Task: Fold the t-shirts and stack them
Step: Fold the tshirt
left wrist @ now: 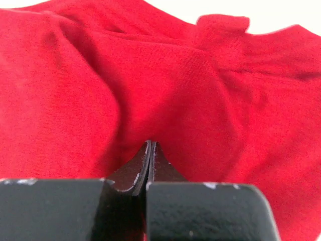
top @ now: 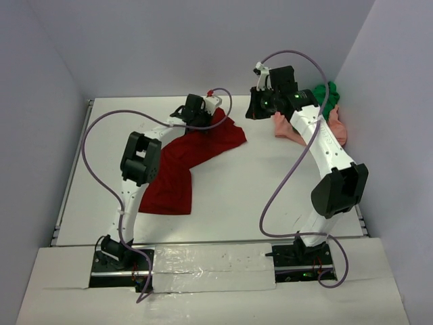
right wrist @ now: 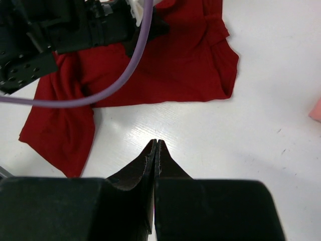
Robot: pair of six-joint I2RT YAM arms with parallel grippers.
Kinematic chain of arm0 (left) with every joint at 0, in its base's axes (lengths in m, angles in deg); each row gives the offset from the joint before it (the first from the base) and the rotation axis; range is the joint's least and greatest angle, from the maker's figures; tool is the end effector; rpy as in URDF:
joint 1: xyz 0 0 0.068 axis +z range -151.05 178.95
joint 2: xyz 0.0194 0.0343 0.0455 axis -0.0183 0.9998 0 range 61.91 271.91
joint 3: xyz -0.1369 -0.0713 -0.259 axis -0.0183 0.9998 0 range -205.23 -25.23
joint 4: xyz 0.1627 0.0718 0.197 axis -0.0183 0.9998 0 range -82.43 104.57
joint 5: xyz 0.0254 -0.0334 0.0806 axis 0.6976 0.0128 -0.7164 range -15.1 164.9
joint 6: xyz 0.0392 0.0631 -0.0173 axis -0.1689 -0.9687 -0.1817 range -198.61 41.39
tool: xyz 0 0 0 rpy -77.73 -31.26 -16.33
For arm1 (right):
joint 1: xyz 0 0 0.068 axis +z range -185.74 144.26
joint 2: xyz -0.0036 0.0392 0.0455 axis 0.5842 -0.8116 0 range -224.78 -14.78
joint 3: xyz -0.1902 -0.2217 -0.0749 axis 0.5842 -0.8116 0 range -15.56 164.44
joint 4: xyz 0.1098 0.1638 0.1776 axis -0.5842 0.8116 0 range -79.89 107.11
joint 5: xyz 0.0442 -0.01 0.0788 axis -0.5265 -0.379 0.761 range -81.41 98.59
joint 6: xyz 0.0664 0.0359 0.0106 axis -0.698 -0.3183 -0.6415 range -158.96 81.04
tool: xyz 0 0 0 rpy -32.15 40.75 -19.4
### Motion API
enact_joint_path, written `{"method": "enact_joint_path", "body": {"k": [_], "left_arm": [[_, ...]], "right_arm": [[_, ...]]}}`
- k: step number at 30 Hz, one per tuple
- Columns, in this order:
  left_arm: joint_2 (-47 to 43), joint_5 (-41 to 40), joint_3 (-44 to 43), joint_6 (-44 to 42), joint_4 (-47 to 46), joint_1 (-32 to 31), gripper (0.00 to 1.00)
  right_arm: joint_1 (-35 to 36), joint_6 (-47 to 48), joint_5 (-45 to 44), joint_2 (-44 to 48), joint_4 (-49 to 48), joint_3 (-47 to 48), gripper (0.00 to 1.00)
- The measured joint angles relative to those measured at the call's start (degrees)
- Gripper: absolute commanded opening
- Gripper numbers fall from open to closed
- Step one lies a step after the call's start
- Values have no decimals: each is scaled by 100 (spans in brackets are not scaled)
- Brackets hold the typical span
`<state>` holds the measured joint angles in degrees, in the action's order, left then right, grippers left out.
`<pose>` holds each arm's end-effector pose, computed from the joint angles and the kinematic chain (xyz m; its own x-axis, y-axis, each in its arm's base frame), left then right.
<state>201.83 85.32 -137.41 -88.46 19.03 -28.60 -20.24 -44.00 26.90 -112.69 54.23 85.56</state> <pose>0.5263 -0.2876 0.1527 -0.4531 0.4262 -0.7830 0.6664 0.7453 0.0199 0.3878 0.1286 0.3895 -0.6711 -0.0996 -0.7347 -0.4253 0.8634 0.2714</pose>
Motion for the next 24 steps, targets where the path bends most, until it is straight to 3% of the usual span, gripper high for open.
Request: {"method": "enact_joint_path", "body": {"k": [8, 18, 24], "left_arm": [[1200, -155, -2046, 210, 267, 125, 0], [1377, -247, -2199, 345, 35, 142, 0], [1128, -551, -1790, 468, -380, 184, 0]], "right_arm": [[-68, -4, 22, 131, 4, 2, 0], [-289, -68, 28, 293, 22, 13, 0], [-313, -68, 15, 439, -15, -81, 0]]}}
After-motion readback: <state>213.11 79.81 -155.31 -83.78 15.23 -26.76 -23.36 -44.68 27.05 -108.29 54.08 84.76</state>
